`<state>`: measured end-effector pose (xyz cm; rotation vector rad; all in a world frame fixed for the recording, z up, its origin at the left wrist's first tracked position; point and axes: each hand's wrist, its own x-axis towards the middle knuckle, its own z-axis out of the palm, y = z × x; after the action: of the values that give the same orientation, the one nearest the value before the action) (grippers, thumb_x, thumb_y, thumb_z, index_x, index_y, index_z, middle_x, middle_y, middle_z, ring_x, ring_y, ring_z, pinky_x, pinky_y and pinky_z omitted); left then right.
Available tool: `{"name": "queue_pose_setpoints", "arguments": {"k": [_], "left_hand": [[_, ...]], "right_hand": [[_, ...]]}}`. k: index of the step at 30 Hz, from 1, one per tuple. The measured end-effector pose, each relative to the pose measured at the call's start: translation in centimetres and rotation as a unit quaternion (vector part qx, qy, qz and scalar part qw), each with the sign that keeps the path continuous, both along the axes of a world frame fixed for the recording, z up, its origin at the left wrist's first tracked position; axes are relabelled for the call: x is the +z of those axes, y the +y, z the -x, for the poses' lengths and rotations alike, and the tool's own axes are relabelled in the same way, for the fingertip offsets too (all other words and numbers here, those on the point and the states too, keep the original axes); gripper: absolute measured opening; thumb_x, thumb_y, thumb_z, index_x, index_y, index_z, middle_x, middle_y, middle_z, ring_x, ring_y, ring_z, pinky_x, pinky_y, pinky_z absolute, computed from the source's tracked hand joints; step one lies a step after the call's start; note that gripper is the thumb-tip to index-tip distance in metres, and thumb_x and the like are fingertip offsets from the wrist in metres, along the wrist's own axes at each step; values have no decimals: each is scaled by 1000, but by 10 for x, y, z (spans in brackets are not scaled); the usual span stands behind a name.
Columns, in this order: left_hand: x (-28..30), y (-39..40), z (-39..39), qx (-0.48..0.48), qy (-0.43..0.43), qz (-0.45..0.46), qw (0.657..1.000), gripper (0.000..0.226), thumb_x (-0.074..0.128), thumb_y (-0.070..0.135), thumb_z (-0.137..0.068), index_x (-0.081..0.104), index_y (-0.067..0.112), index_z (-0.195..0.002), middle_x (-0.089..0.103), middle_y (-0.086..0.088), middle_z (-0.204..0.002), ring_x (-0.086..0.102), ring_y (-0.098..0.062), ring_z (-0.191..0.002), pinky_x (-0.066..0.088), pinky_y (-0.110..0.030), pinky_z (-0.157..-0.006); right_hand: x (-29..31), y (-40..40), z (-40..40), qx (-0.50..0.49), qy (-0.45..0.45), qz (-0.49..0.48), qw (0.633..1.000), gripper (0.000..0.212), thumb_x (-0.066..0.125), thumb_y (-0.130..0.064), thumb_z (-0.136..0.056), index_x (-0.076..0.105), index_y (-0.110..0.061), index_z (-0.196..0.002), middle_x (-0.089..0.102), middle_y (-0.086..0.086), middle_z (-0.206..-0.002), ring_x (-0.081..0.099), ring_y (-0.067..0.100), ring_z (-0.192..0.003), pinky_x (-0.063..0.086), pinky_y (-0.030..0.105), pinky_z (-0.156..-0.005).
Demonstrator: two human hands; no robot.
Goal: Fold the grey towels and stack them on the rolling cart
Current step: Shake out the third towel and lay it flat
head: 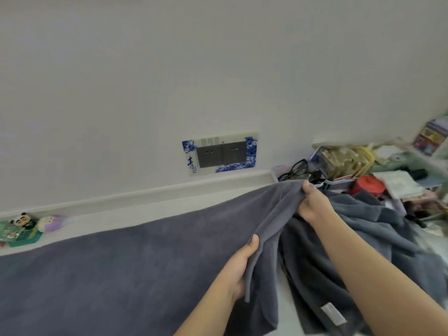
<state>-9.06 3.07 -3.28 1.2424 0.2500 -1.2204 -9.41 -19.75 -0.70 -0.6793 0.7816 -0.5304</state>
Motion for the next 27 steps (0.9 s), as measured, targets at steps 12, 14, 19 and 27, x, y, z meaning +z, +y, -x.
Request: {"name": "queue_pose_setpoints", "arguments": {"k": [12,14,19,27], "left_hand": [[34,-82,61,-15,66,108,992,56,68,47,-78,71,0,-108,68,-20,-113,64,-33,-108,44,-48,-103],[31,-66,52,6,64,101,993,56,69,48,-75,72,1,-106,68,-19,-114,62,-34,-110,43,-50,-103],[20,-9,32,77,45,86,992,65,77,50,-69,69,4,-114,66,-17,-119,59,-34,-115,40,-53,-105],[16,110,11,199,-41,16,979,56,69,57,-71,67,13,-106,70,-10,-104,67,-26,-95,54,-41,-85]], "right_hand": [[59,-69,50,74,-37,78,993,20,40,-23,-101,55,-11,-101,61,9,-104,59,21,-97,49,37,-85],[56,-55,37,102,-41,71,991,22,38,-22,-102,54,-8,-105,60,10,-105,59,20,-94,50,34,-76],[48,-3,-7,178,-44,52,982,25,41,-18,-100,48,-6,-121,59,9,-110,59,18,-92,51,31,-70],[35,124,-81,310,-53,84,946,19,47,-20,-98,53,-12,-114,60,10,-118,60,18,-101,56,28,-72]]}}
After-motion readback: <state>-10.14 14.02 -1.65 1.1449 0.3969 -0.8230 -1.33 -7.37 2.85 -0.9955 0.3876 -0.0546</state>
